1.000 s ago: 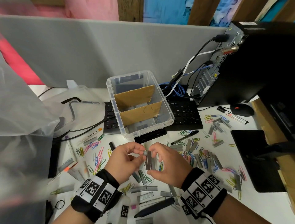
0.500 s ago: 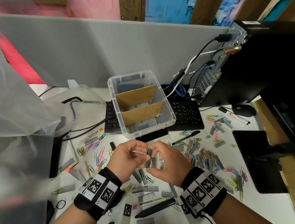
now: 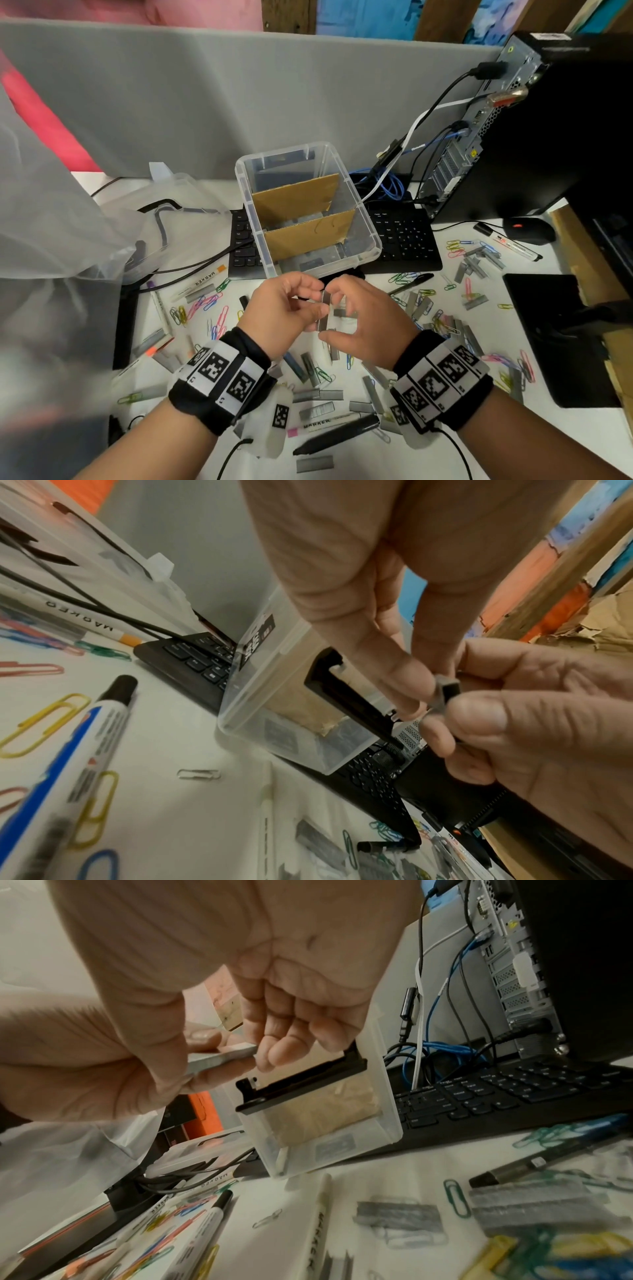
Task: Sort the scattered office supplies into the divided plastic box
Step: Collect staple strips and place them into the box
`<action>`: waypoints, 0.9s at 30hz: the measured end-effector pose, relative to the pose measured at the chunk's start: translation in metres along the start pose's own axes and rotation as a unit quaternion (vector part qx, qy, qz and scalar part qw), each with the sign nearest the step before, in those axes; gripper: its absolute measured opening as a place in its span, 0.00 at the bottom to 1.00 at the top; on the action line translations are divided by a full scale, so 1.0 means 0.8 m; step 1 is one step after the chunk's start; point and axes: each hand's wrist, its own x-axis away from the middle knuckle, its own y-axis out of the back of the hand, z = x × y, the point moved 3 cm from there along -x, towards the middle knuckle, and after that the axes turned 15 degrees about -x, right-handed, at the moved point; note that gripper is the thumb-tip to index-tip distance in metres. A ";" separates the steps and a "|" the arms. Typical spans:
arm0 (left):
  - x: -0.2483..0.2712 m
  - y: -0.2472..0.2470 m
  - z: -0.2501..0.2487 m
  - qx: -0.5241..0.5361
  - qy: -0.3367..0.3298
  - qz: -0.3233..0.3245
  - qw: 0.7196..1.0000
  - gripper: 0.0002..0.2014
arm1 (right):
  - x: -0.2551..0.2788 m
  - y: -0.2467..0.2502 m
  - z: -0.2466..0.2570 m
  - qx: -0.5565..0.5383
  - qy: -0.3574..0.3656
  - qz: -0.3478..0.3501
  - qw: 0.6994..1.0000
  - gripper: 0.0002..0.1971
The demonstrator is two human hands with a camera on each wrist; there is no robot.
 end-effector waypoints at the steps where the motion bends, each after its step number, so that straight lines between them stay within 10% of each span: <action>1: -0.001 0.000 -0.003 0.001 -0.001 -0.001 1.000 0.11 | -0.003 0.001 0.001 0.005 0.003 0.002 1.000 0.24; 27: -0.005 0.010 -0.022 0.167 -0.015 0.032 0.985 0.18 | -0.021 0.025 0.026 -0.029 0.086 -0.027 0.995 0.29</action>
